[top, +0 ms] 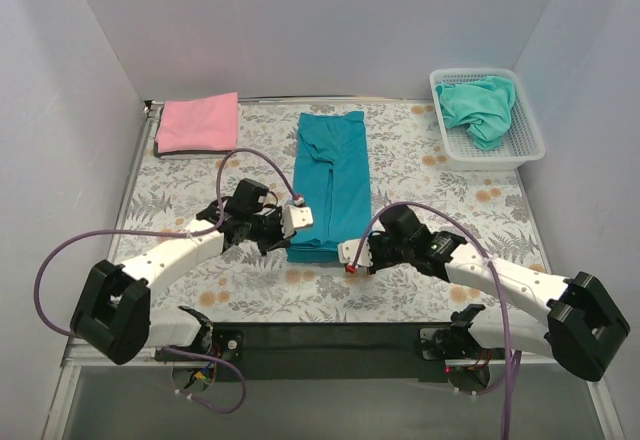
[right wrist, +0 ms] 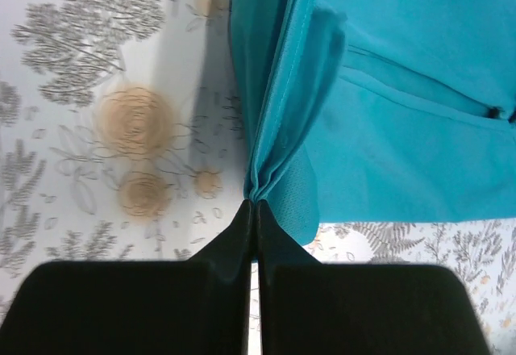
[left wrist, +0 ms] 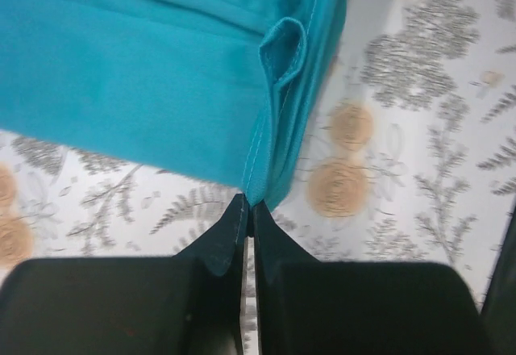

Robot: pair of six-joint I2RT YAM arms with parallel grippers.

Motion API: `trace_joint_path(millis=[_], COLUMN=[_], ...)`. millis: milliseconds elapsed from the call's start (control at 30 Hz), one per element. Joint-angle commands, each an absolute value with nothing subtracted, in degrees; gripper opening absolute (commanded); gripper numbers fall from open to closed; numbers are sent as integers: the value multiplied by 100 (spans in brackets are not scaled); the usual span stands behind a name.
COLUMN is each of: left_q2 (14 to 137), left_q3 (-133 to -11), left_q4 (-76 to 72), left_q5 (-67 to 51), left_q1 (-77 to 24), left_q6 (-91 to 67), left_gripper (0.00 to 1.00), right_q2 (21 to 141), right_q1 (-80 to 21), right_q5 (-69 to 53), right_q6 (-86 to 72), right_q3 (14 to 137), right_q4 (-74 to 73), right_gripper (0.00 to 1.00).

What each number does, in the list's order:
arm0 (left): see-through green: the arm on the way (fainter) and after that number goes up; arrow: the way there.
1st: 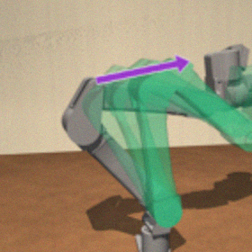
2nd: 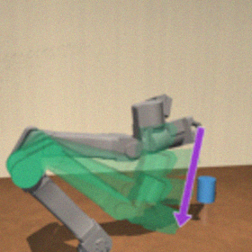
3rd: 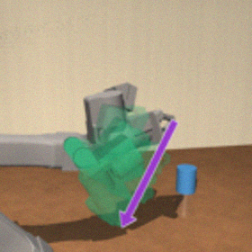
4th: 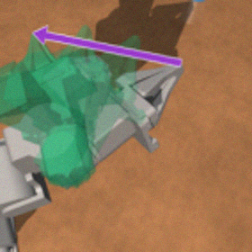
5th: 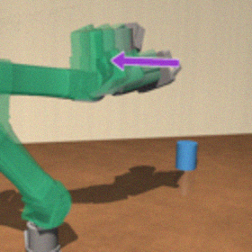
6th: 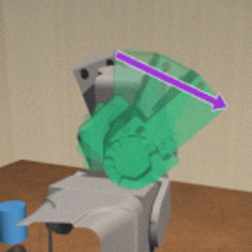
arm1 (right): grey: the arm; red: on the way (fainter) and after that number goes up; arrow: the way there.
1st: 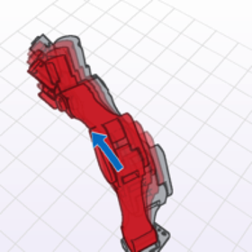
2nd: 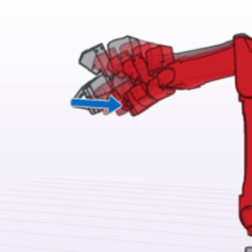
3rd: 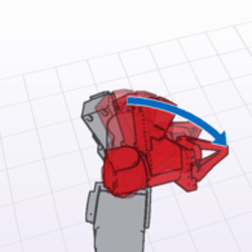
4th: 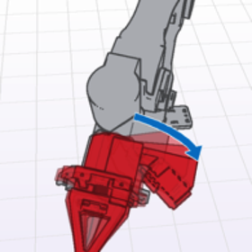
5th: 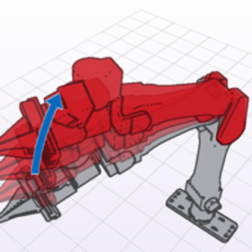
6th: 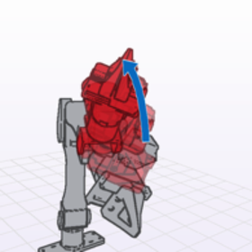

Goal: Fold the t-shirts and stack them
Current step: Fold the tshirt

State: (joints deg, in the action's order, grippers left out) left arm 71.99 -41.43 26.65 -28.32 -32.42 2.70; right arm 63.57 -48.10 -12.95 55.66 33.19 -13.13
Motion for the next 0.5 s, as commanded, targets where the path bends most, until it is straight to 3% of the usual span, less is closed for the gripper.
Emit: trace_joint_path(millis=[0, 467], left_q2=[7627, 9604], left_q3=[-4649, -6213], left_q4=[2444, 1600], left_q5=[-3067, -2936], left_q1=[-2840, -2259], left_q6=[421, 545], left_gripper=[0, 0], right_q2=[6644, 8779], right_q1=[-4448, -3094], right_q5=[-1432, -1889], right_q6=[5896, 6530], right_q3=[3708, 5440], right_q4=[-1073, -650], right_gripper=[1, 1])
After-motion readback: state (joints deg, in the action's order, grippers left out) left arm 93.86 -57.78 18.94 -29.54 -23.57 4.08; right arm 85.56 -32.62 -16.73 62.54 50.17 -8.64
